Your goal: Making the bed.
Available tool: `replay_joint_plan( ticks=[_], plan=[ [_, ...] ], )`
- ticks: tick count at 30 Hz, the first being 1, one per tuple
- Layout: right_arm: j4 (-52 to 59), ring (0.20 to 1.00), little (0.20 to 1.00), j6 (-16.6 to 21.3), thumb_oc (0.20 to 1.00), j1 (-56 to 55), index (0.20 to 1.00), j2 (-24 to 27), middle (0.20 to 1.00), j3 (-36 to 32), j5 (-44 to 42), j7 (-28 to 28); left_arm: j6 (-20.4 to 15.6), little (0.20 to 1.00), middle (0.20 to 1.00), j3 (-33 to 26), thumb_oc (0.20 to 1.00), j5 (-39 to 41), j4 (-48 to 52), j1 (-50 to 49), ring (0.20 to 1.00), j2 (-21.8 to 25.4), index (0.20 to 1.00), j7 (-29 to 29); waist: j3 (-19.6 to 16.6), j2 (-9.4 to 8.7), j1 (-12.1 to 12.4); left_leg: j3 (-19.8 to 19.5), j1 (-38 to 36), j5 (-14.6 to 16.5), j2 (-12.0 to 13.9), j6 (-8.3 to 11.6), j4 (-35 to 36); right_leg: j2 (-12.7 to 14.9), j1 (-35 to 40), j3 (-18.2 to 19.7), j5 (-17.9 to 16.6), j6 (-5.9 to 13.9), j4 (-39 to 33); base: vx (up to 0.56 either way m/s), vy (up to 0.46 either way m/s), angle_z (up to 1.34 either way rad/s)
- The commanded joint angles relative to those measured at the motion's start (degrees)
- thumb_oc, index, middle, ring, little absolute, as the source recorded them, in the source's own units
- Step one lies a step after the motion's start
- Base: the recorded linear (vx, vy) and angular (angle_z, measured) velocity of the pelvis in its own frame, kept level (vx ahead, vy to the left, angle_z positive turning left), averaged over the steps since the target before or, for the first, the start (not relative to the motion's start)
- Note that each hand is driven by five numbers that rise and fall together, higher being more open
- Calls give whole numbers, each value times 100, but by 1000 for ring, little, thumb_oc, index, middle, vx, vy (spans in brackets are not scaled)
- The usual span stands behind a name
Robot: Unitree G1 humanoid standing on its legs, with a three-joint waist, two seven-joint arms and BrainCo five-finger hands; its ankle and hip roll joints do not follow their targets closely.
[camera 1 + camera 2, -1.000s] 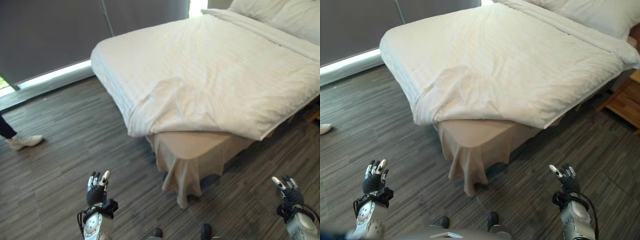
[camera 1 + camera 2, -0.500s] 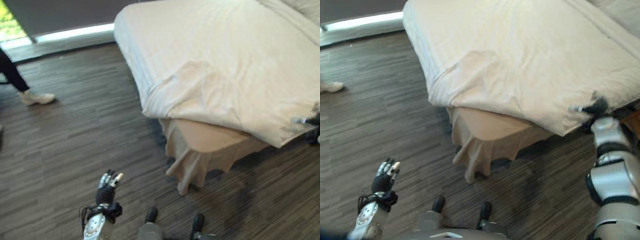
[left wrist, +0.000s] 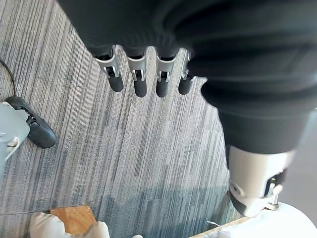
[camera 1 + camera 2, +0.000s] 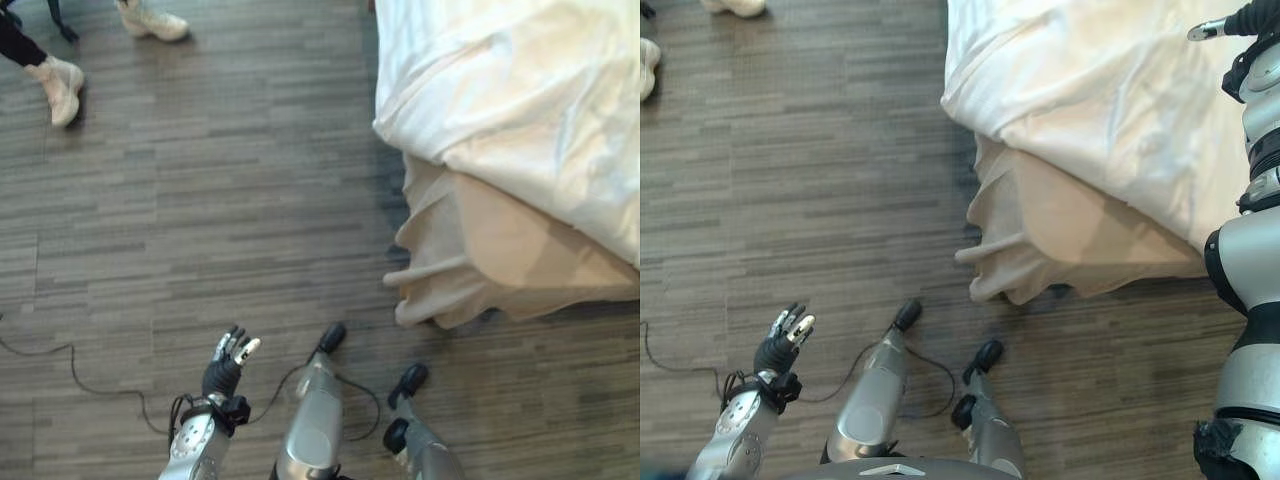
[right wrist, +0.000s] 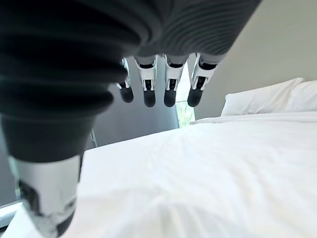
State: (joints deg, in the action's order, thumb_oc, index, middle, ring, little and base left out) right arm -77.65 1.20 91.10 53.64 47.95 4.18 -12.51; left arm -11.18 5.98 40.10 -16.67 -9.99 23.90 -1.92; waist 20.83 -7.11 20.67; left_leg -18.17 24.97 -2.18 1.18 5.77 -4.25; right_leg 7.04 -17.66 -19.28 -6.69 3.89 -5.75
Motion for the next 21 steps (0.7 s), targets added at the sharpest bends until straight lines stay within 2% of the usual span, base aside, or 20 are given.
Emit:
replay_joint_plan(
  ticks=[1,2,4,11,17,18,19,21],
  plan=[
    [-189,1000,1000,-99,1000,800,1000,476,1000,735,206,-324,-260,1000,1000,154,1000,82,685,138,1000,203,1000,-60,43,224,-129,156,-51,-726,42,-6,880,-27,85,234,13,424,75,-95,-38,0],
    [-184,1000,1000,-119,1000,892,1000,504,1000,780,116,-394,-335,1000,1000,163,1000,756,832,251,1000,-26,1000,-60,179,231,-78,171,210,-809,26,39,899,-35,-168,226,-48,438,75,-69,-27,0],
    [-160,1000,1000,-115,1000,896,1000,539,1000,826,124,-401,-405,1000,1000,118,1000,855,934,323,1000,-72,1000,-115,240,241,-62,173,358,-838,15,62,912,-52,-316,213,-69,446,75,-54,-52,-1],
    [-160,1000,1000,-72,1000,769,1000,407,1000,702,-64,-436,-630,1000,1000,191,1000,575,1408,737,1000,-266,1000,-380,524,345,-53,211,981,-965,-43,131,905,-102,-955,246,-173,456,75,-18,-20,2],
    [-152,1000,1000,-53,1000,497,1000,-51,1000,457,-205,-407,-692,1000,1000,133,1000,606,1183,970,1000,-307,1000,-555,535,323,-89,308,879,-938,-50,127,892,-76,-887,278,-163,455,75,5,2,-2],
    [-91,727,727,-40,727,391,727,-139,727,402,-231,-372,-702,1000,1000,139,1000,599,1186,1002,1000,-308,1000,-585,525,321,-101,322,833,-925,-46,122,892,-67,-852,289,-159,456,75,22,25,-5],
    [-37,200,200,-23,200,291,200,-161,200,380,-224,-313,-697,1000,1000,135,1000,568,1151,1023,1000,-296,1000,-599,513,314,-114,331,790,-914,-45,119,895,-61,-816,298,-155,457,75,23,26,-8],
    [161,200,200,34,200,-177,200,-241,200,414,-22,-36,-697,1000,1000,104,1000,556,1080,1082,1000,-291,1000,-564,472,298,-126,363,610,-878,-48,111,900,-27,-659,300,-133,468,75,28,18,-10]
  ],
)
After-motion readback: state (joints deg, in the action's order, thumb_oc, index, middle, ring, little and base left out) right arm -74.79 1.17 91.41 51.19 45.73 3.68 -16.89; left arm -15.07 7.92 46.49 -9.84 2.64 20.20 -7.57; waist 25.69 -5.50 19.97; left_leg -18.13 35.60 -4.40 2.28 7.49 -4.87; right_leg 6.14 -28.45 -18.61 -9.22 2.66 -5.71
